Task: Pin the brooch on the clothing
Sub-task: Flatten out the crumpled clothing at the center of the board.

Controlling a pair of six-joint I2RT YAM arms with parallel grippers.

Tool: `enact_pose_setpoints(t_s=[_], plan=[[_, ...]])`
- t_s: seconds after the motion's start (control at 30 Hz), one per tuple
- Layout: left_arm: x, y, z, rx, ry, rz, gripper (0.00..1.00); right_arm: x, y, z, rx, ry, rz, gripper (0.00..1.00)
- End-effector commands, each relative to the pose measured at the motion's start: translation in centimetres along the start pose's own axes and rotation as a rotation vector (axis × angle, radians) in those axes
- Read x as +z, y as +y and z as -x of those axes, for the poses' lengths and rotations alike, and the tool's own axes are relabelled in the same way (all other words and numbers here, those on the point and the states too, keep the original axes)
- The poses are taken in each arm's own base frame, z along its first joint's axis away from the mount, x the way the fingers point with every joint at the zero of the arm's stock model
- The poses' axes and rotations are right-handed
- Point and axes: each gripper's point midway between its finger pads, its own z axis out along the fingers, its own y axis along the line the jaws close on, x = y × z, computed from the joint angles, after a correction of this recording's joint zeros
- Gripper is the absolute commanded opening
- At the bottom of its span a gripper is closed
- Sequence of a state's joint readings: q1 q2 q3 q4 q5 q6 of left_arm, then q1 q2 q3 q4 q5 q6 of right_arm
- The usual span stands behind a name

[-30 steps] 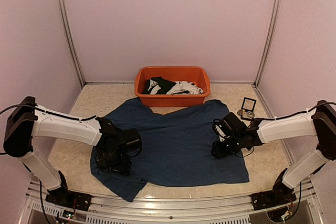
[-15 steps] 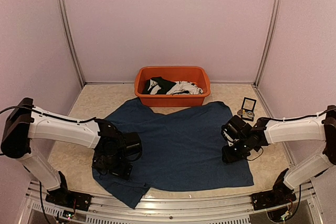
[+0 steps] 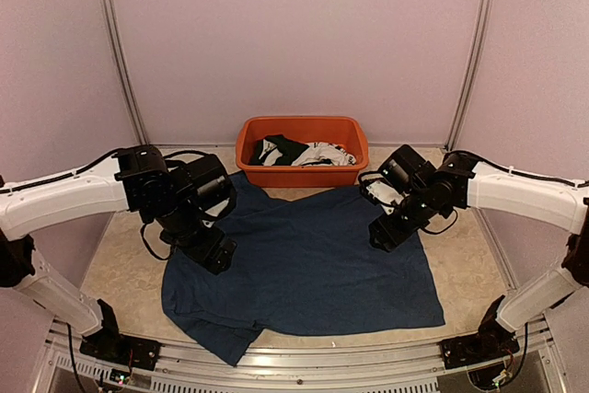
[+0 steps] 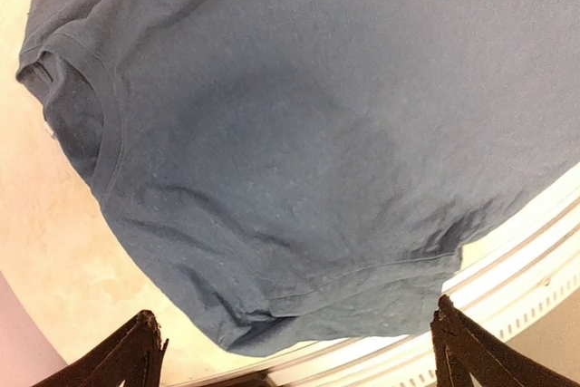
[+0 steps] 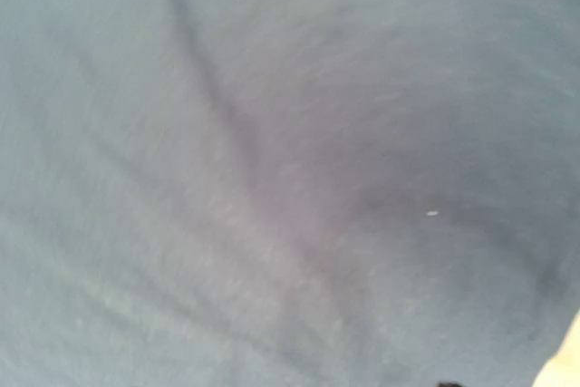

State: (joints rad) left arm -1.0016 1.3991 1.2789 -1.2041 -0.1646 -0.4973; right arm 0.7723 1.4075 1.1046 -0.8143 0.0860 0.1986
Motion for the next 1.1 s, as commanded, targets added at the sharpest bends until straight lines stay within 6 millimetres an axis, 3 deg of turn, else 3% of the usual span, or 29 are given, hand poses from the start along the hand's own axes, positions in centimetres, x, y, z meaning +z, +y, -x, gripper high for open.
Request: enact_pose_setpoints(t_s=[0.0,0.17,0.27,0.5,0.9,1.0,1.07], plan=[[3.2,0.6,-2.0,0.213,0.176,0.043,0.99,1.4,1.8,-2.0,-0.159,0.118,0.074,0.68],[8.4,0.5,-2.9,0.294,0.271,0.093,0.97,4.2,3.5,-4.5,-0.185,0.212,0.116,0.69],[10.0,0.8,-3.2,0.294,0.312,0.113,0.91,5.3,3.7,-5.2,-0.217,0.262,0.084,0.69],[12.2,0.7,-4.3,0.332,0.361,0.123,0.86,6.3,4.1,-5.8,-0.329,0.355,0.019,0.70],[15.5,0.2,-4.5,0.379,0.394,0.122,0.78,7.1,4.6,-6.2,-0.555,0.428,0.024,0.68],[15.9,-0.2,-4.2,0.381,0.381,0.105,0.72,7.4,4.3,-7.1,-0.598,0.450,0.028,0.67],[16.1,-0.2,-4.1,0.388,0.383,0.106,0.62,7.6,4.0,-7.7,-0.638,0.450,0.025,0.67]])
